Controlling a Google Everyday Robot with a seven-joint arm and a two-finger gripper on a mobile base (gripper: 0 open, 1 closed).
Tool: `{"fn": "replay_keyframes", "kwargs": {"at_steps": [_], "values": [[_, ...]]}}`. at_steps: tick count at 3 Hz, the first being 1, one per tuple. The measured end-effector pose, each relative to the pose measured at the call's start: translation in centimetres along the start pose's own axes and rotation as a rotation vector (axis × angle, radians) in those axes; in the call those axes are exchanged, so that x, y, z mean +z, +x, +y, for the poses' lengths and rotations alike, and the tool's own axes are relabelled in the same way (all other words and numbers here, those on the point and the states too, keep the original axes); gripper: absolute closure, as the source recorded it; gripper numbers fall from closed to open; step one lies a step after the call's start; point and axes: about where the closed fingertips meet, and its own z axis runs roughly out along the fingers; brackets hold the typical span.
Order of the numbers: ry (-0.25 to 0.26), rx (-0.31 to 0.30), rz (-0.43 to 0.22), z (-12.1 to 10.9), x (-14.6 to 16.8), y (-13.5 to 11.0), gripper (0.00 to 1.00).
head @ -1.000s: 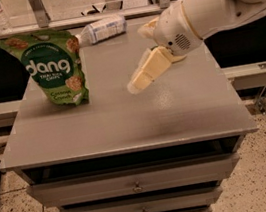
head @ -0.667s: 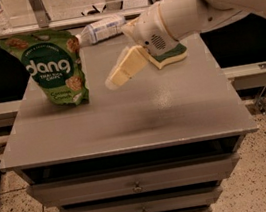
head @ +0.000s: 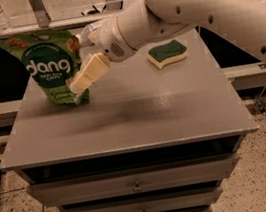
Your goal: Pick green rice chip bag
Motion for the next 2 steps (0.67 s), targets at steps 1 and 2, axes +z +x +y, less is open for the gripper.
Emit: {"fn": "replay_keyframes", "kwargs": {"at_steps": [1, 2], "values": [[-0.03, 0.012, -0.026, -0.4, 2.7, -0.4, 0.11], [-0.05, 0.017, -0.044, -0.7, 4.2, -0.5, 0.29]]}}
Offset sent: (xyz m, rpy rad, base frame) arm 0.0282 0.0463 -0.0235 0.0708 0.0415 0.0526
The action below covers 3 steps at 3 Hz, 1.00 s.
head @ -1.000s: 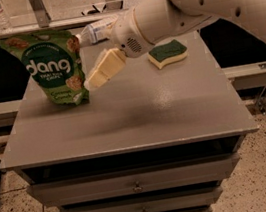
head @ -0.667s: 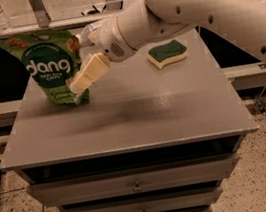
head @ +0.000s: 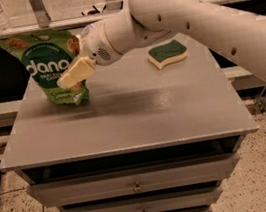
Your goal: Pick green rice chip bag
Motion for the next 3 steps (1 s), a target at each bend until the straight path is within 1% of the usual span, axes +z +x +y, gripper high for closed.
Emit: {"fn": "replay_keyframes", "kwargs": {"at_steps": [1, 2, 3], "values": [[-0.009, 0.006, -0.009, -0.2, 0.5, 0.2, 0.52], [-0.003, 0.009, -0.015, -0.5, 0.3, 0.3, 0.75], [0.018, 0.01, -0.037, -1.0, -0.8, -0.2, 0.97]]}}
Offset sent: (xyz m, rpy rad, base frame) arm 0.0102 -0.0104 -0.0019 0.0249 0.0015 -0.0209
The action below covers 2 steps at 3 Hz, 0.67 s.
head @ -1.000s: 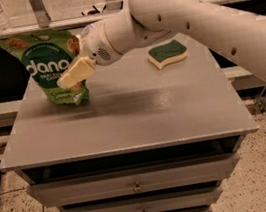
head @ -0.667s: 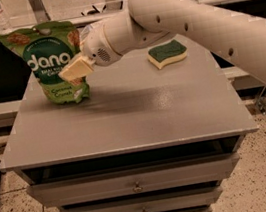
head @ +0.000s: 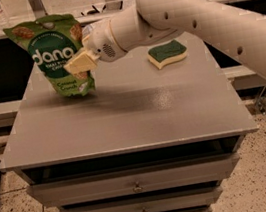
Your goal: Pick green rice chip bag
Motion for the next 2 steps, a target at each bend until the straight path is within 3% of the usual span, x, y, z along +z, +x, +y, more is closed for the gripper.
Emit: {"fn": "replay_keyframes", "kwargs": {"at_steps": [2], "values": [[0.037, -0.025, -0.11, -1.4, -3.8, -3.6, 1.0]]}}
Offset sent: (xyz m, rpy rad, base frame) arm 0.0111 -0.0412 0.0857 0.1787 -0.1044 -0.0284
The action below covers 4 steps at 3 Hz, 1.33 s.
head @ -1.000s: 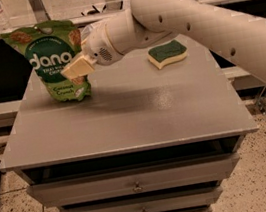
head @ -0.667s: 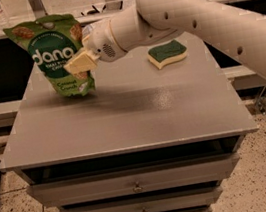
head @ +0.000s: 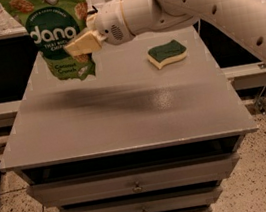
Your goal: Pick green rice chip bag
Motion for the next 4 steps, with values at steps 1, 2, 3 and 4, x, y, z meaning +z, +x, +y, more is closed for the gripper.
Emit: {"fn": "replay_keyframes", "kwargs": {"at_steps": [1, 2, 3, 4], "values": [[-0.003, -0.01, -0.048, -0.8, -1.5, -2.0, 1.0], [-0.026, -0.012, -0.073, -1.2, -2.0, -3.1, 1.0], [-0.052, -0.01, -0.087, -1.3, -2.2, -3.5, 1.0], [-0.072, -0.01, -0.095, -1.4, -2.1, -3.7, 1.0]]}}
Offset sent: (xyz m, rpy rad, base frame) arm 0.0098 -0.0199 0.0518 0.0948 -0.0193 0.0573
